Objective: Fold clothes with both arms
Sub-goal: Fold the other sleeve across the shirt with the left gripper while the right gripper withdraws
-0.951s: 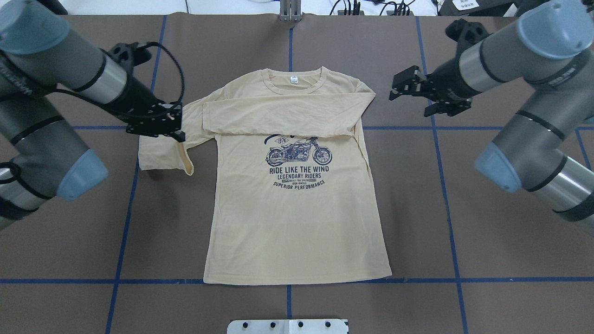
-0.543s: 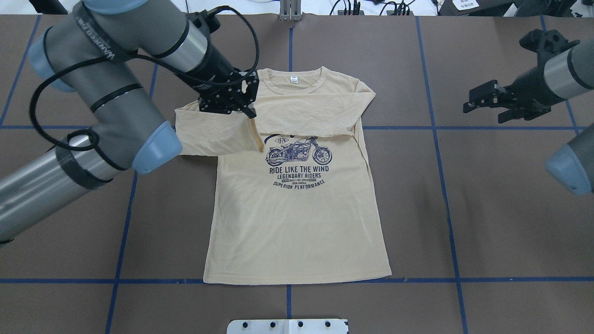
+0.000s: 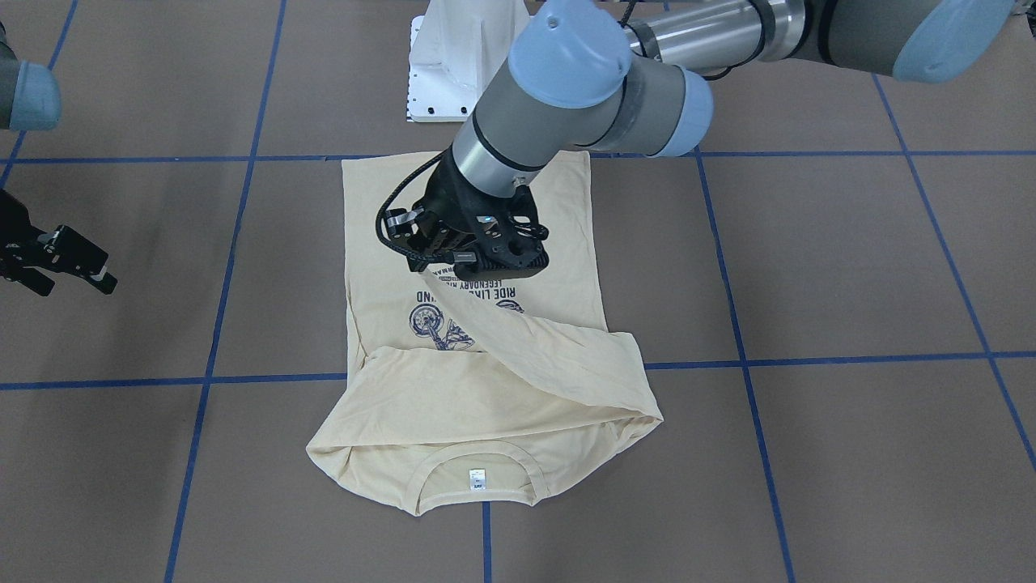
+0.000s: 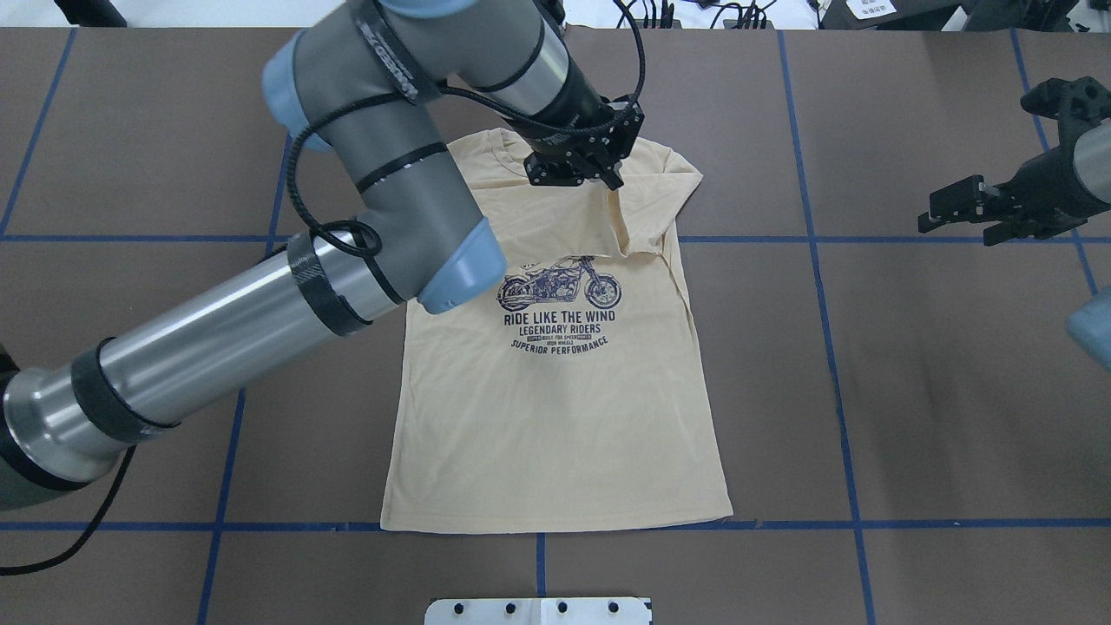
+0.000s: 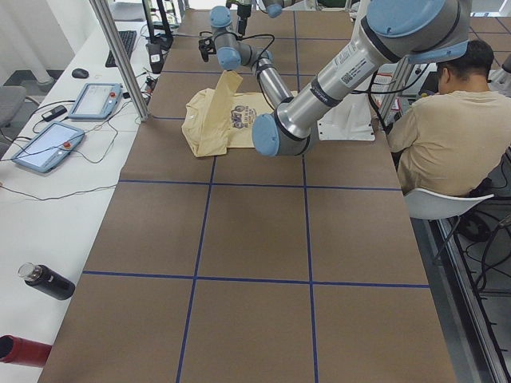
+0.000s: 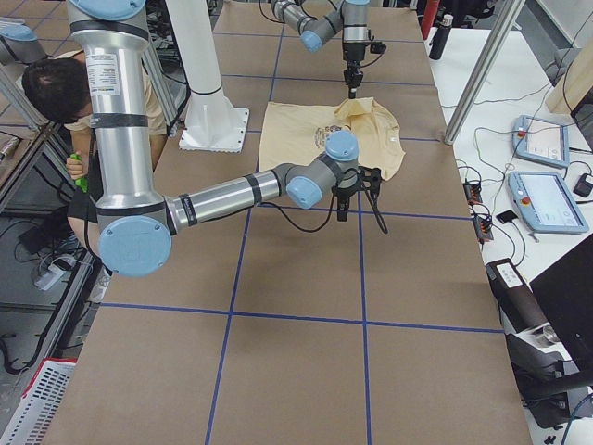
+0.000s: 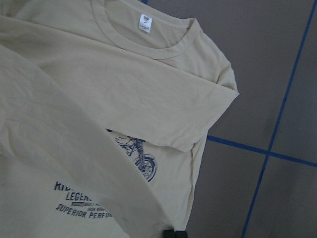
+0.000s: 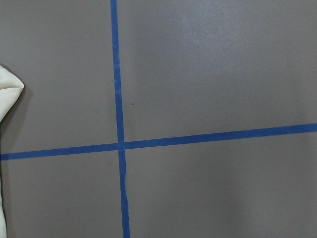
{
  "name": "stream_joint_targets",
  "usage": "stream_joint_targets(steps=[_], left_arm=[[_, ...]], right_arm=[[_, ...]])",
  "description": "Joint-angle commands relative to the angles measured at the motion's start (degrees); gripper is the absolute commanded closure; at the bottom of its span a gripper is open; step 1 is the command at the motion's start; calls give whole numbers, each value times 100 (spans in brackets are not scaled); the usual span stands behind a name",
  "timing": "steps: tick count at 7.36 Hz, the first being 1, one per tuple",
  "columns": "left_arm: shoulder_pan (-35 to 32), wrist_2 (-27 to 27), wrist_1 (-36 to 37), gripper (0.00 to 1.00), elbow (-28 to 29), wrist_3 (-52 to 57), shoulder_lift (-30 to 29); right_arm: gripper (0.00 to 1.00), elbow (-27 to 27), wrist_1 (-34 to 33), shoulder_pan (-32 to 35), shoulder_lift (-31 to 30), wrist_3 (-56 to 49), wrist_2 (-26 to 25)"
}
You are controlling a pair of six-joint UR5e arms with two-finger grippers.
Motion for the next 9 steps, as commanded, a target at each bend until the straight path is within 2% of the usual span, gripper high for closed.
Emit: stream_joint_targets(steps=[1, 3, 4, 8, 9], left_arm=[[515, 681, -370, 100, 560, -235, -203], [640, 789, -537, 100, 719, -253, -195], [640, 789, -868, 100, 885, -505, -238], [693, 1132, -1328, 100, 1974, -631, -940], [711, 1132, -1338, 98, 2012, -622, -933]], right_arm=[[1, -4, 0, 4, -9, -7, -3], [1, -30, -9, -5, -9, -7, -12], [1, -65, -9, -5, -9, -7, -21], [1, -31, 0, 30, -113, -42, 101], [1, -31, 0, 39, -132, -42, 128]])
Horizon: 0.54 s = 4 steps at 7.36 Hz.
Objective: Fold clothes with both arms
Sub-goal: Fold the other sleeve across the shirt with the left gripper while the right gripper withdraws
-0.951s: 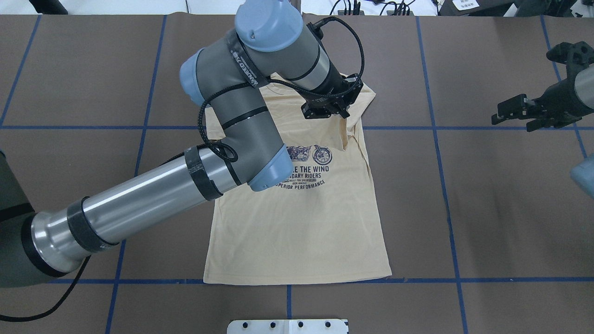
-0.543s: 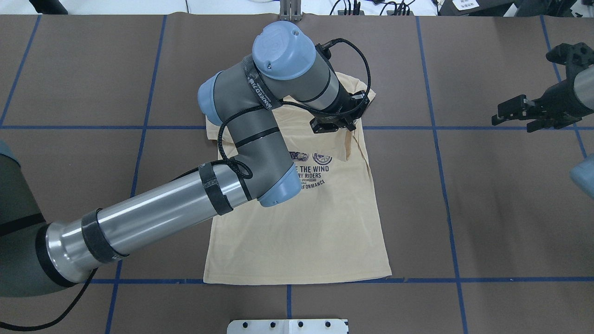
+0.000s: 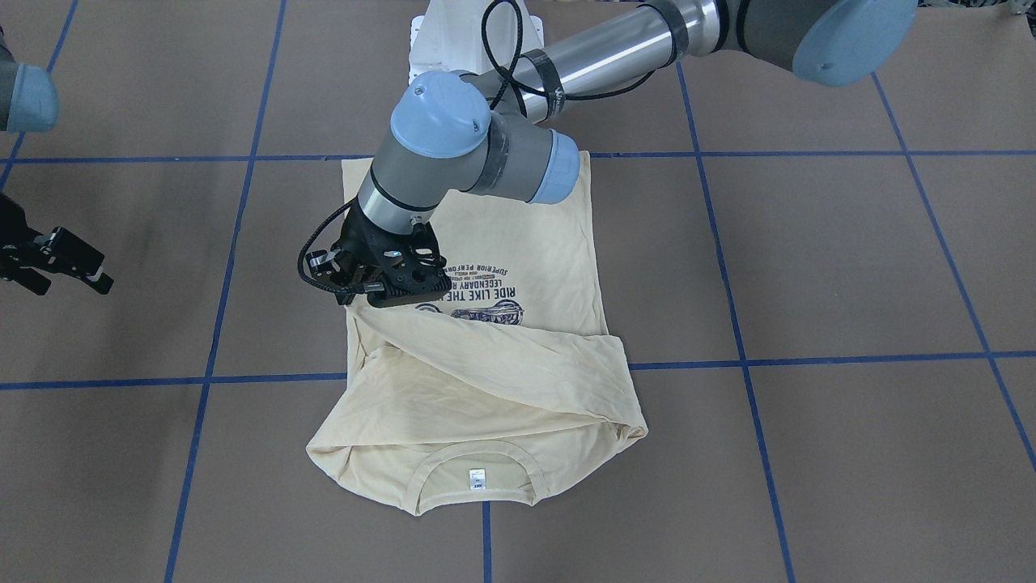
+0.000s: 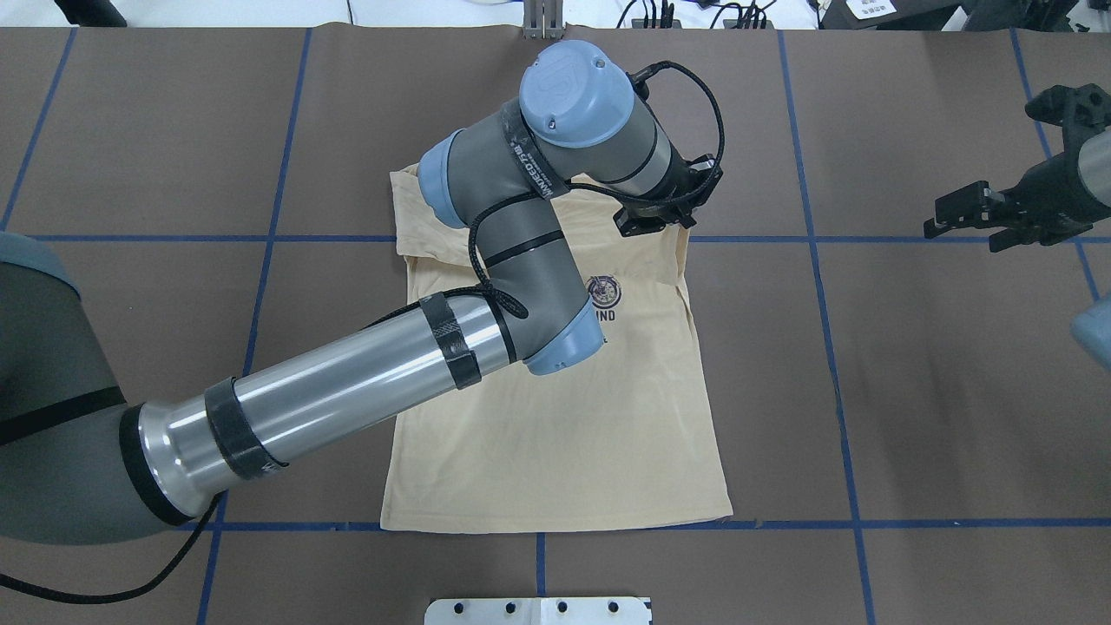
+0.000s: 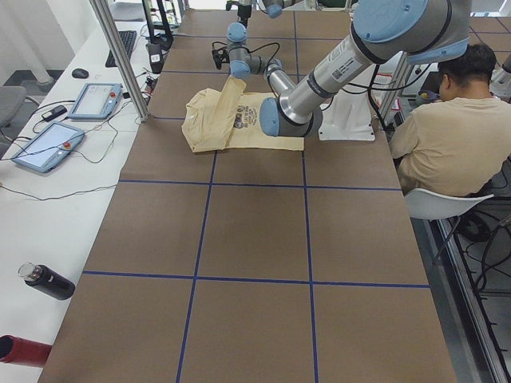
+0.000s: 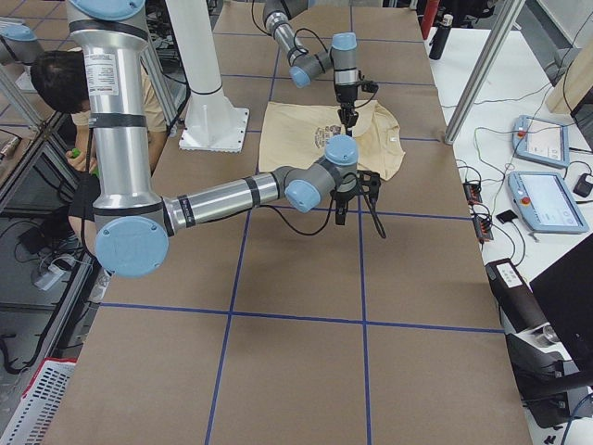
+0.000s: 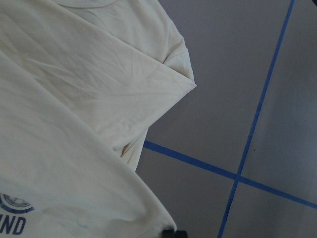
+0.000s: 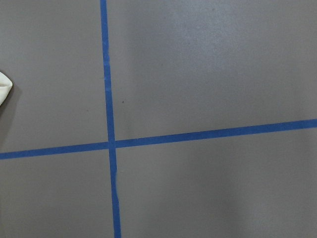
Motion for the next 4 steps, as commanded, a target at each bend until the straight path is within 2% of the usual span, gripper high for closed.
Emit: stream_joint_targets(steps=[1, 2, 3, 4], left_arm=[[53, 121, -122, 82, 227, 1, -109], [62, 209, -123, 45, 271, 1, -109], [63, 210, -123, 26, 271, 1, -109], [45, 210, -123, 23, 228, -8, -109]], right_arm=[[1, 13, 3, 25, -57, -11, 59], [1, 4, 3, 34, -57, -2, 51], [1, -4, 3, 34, -57, -2, 42], [1, 30, 3, 26, -66, 68, 33]])
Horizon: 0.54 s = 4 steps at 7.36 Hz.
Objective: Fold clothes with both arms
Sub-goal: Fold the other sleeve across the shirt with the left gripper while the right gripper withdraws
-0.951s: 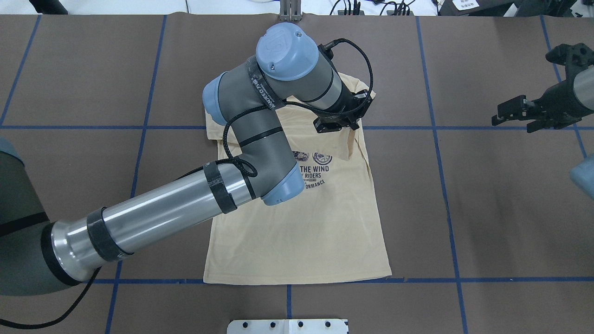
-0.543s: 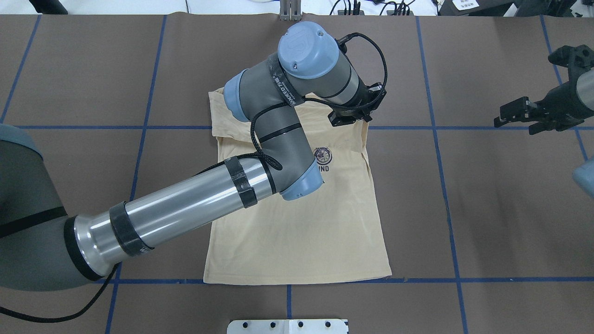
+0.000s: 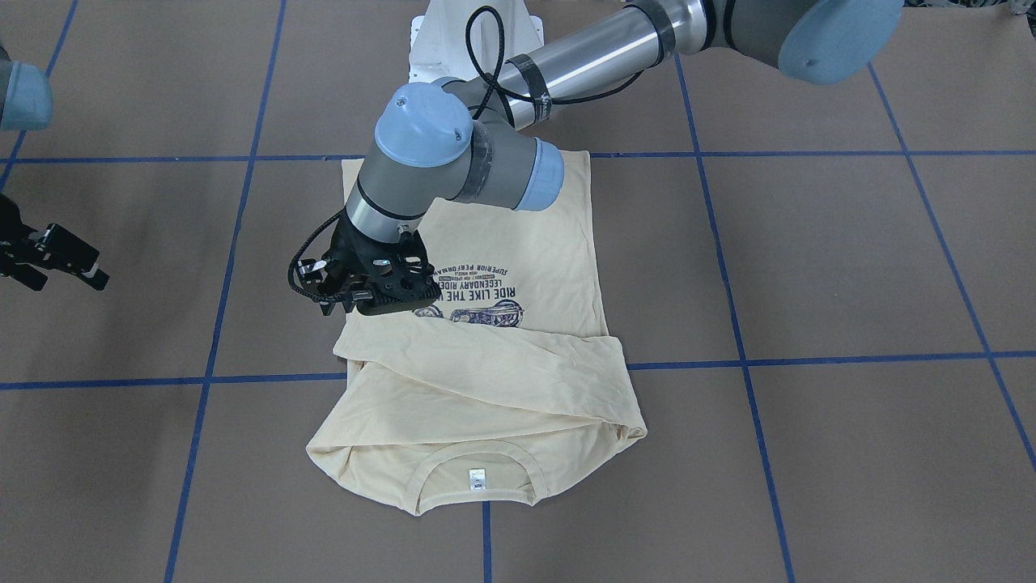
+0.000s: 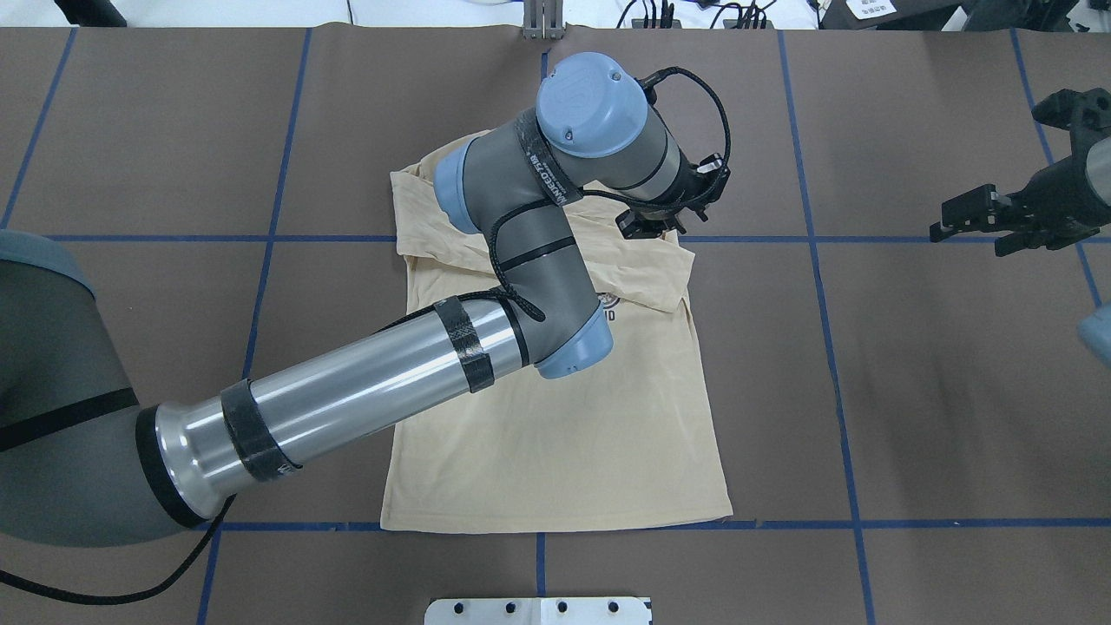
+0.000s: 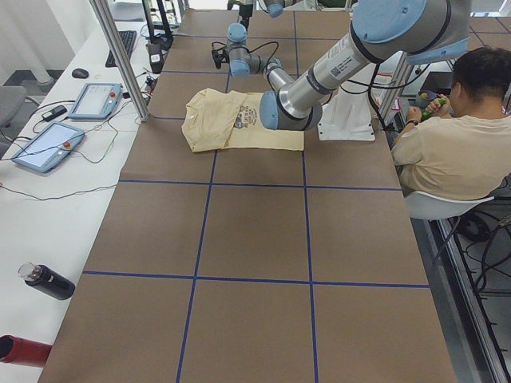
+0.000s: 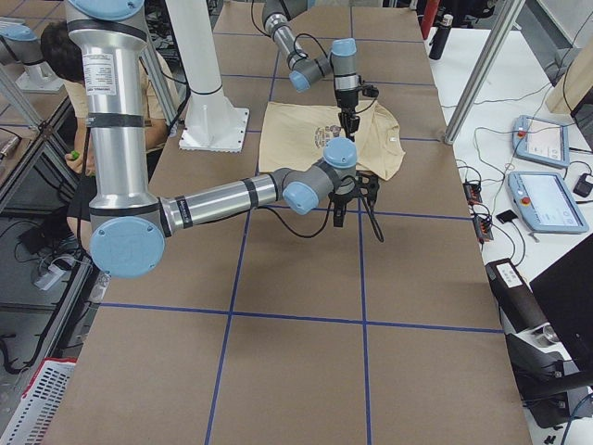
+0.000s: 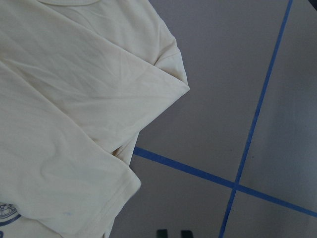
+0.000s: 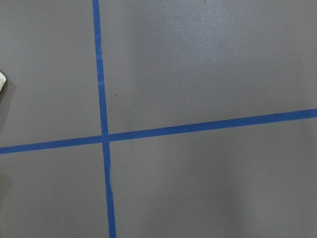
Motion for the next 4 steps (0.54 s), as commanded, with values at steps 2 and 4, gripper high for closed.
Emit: stream_joint_targets(steps=[2, 4], left_arm=[[-54, -45, 66, 23, -406, 11, 171], [-211, -394, 380, 23, -1745, 176, 1177]], right_arm=[[0, 275, 18, -204, 18, 989, -37], [0, 976, 158, -1393, 36, 2964, -1180]])
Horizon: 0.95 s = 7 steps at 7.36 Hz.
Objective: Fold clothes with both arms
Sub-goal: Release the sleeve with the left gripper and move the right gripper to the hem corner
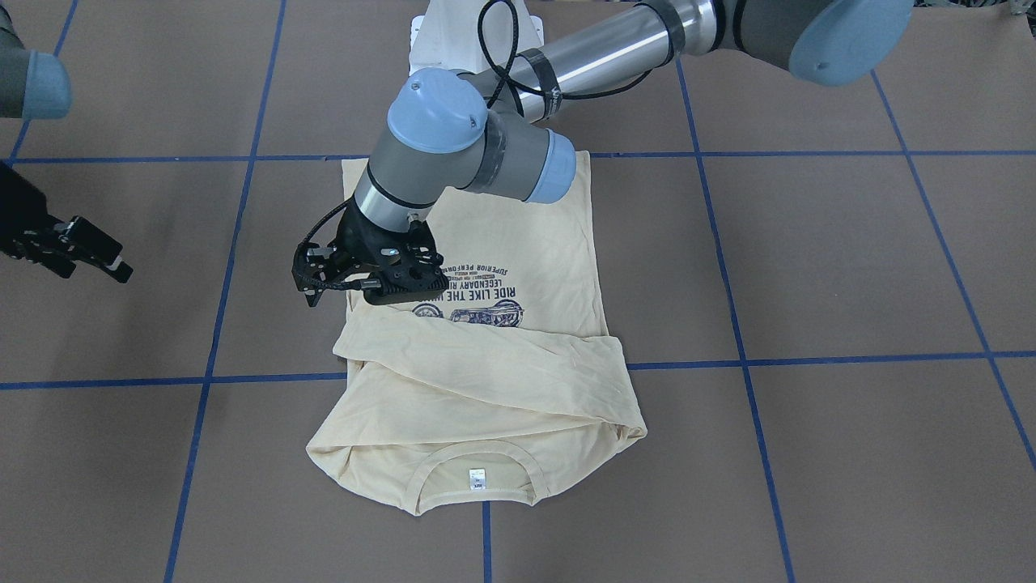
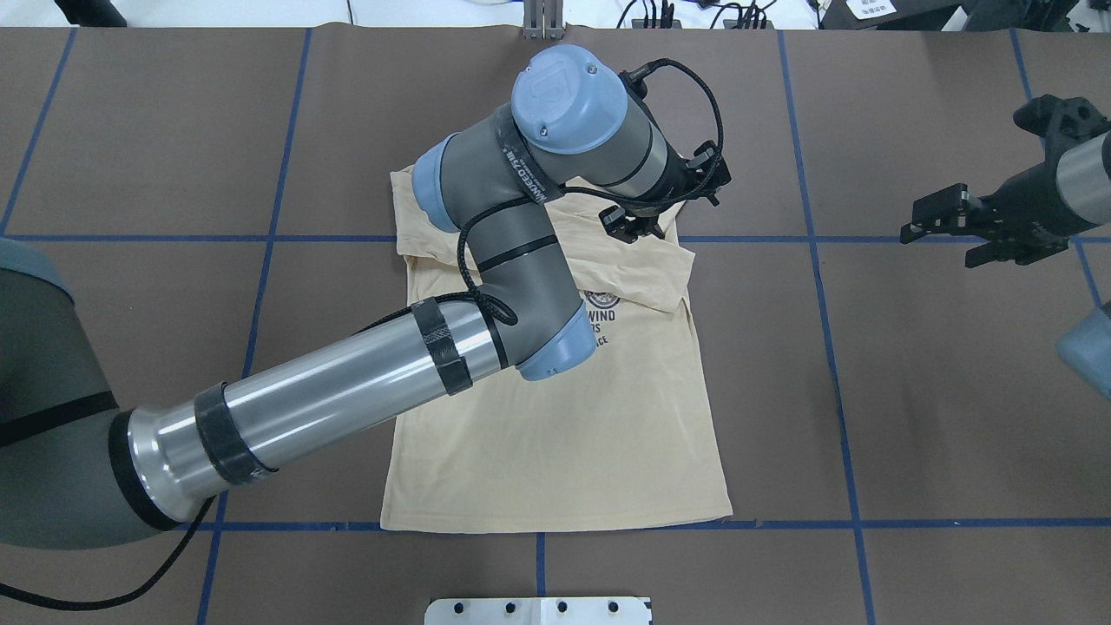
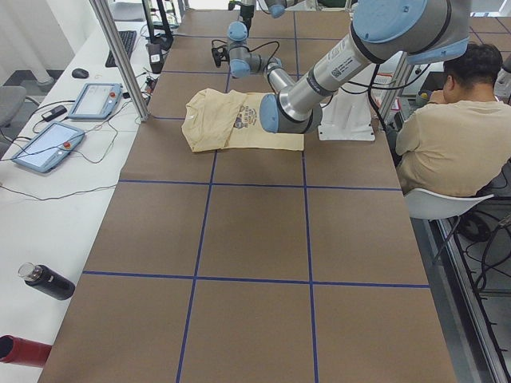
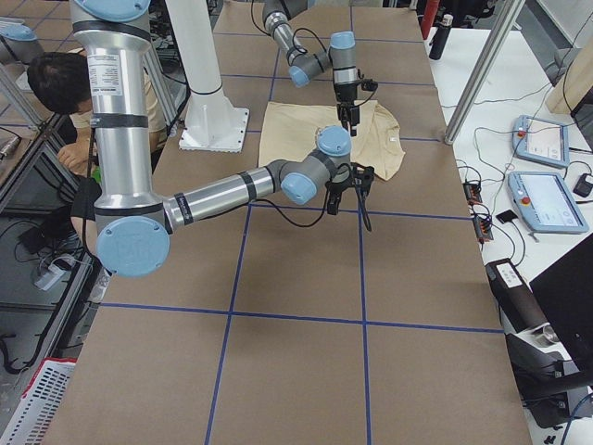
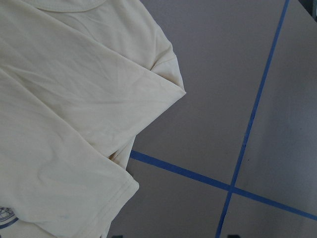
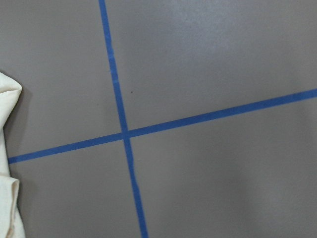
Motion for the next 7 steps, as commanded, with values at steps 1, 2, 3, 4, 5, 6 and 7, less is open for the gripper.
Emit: stream_joint_targets(steps=[1, 2, 3, 4, 5, 6, 7], left_arm=[[-203, -347, 423, 23, -1767, 682, 1434], [-317, -374, 765, 23, -2446, 1227, 1990], [-422, -392, 1038, 23, -2906, 1694, 2370], [-502, -401, 1067, 23, -3102, 1759, 2678], [-529, -392, 1058, 23, -3269, 1777, 2881], [-529, -366, 1041, 23, -3297, 1777, 2961], [-529, -366, 1041, 23, -3297, 1777, 2962]], right_arm=[[0, 763, 50, -1678, -33, 1820, -1768], [0, 897, 50, -2314, -34, 2609, -2248], [0, 1142, -11, -2869, -42, 3347, -2635], [1, 1370, -12, -3631, -243, 3833, -3240], [2, 1434, -29, -4378, -358, 4212, -4133], [3, 1426, -447, -4986, -341, 4495, -4821], [7, 1434, -677, -5184, -254, 4689, -5054]])
